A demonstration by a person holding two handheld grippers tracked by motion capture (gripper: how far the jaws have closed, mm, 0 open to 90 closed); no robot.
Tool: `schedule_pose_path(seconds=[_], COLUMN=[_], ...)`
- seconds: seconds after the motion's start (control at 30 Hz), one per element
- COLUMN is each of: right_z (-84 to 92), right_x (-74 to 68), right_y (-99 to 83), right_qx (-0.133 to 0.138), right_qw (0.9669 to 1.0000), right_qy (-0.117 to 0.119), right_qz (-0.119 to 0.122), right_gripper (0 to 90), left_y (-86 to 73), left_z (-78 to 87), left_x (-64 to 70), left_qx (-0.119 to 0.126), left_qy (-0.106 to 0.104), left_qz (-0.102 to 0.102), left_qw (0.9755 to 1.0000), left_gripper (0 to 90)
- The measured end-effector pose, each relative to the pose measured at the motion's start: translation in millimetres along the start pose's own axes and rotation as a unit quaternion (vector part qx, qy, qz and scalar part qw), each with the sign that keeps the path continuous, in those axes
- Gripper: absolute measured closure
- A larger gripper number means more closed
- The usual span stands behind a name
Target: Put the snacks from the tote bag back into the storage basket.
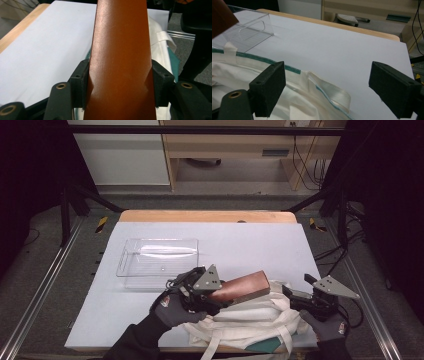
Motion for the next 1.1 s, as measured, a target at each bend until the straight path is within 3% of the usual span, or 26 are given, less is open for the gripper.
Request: schedule_pose_path(seconds=[0.2,0.5,0.8,1.1], right_z=[-2.1,-3.8,-5.0,-5.9], right_x=[-4.9,-6.3,-7.5,-7.5], right_y=[0.6,0.2,-0.2,-0.9], right_qx=[-0.006,-0.009,-0.012,-0.014], right_qw=[0.9999,0.9999,0.9998,0.9997], right_qy=[0.005,0.007,0.009,0.009], right_qz=[0.009,0.012,0.016,0.019], right_gripper=[13.0,13.0,12.8,12.7], left_y=[-11.7,-30.0,-47.6,-56.5], left_z=[25.9,53.4,64.7,69.4], left_x=[-21.4,-54.6,-79.7,-102.4], left_qx=[0.008,-0.005,-0.011,-0.021], left_qy=[0.029,0.071,0.094,0.113], left_qz=[0.024,0.048,0.073,0.079], left_qw=[0.9993,0.9963,0.9929,0.9903], left_gripper=[42.6,42.7,42.7,42.7])
Point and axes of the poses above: each handheld gripper's, and its own axes: z roughly backward along the jaws, y roughly out of its top, x roughly to its right, the point moved 1 cm from there along -z, roughly forward along the jaws, and after that the axes turned 4 degrees about y, right-handed, at the moved point
